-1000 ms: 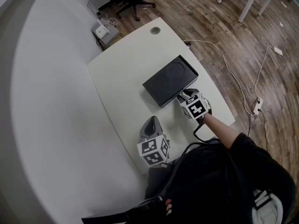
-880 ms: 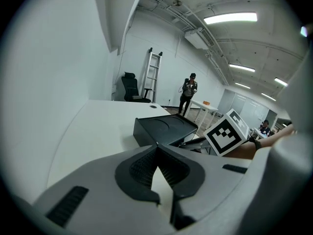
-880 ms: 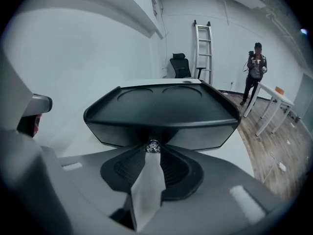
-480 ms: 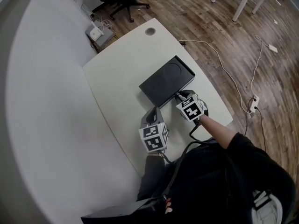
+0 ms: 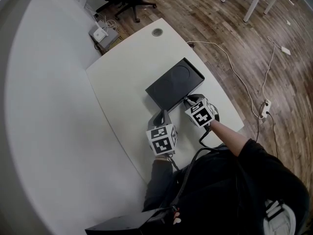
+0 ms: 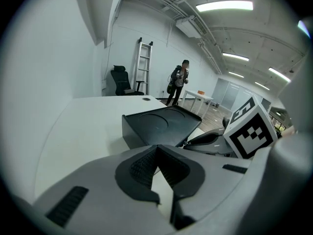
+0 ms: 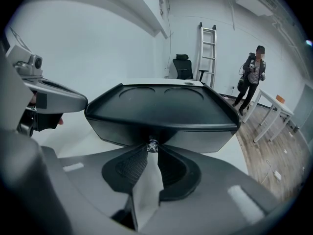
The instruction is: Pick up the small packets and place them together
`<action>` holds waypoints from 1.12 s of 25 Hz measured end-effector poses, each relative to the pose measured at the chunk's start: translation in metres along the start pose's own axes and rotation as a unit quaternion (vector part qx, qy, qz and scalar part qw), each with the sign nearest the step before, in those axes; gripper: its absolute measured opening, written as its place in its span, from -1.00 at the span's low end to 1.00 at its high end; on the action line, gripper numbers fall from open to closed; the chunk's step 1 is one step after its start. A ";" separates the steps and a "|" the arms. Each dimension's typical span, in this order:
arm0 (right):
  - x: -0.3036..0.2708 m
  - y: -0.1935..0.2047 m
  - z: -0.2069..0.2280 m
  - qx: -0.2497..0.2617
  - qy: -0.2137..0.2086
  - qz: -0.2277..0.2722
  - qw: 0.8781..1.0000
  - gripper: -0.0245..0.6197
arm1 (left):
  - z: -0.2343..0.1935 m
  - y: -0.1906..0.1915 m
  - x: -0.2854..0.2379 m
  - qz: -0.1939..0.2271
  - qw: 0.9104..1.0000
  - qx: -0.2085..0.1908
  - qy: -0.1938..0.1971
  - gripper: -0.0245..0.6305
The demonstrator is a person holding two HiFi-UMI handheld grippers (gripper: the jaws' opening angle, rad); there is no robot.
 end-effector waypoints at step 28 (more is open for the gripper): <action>0.040 0.048 -0.006 0.005 -0.023 -0.026 0.999 -0.72 | -0.002 -0.005 0.000 -0.023 1.000 0.018 0.012 -0.93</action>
Point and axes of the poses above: the fingertips, and each gripper's own axes: x backward along the fingers, z to its right, y out of its underside, the point moved 8 cm from there along x, backward along the fingers, and after that the axes turned 2 degrees about x, right-handed, at the moved point
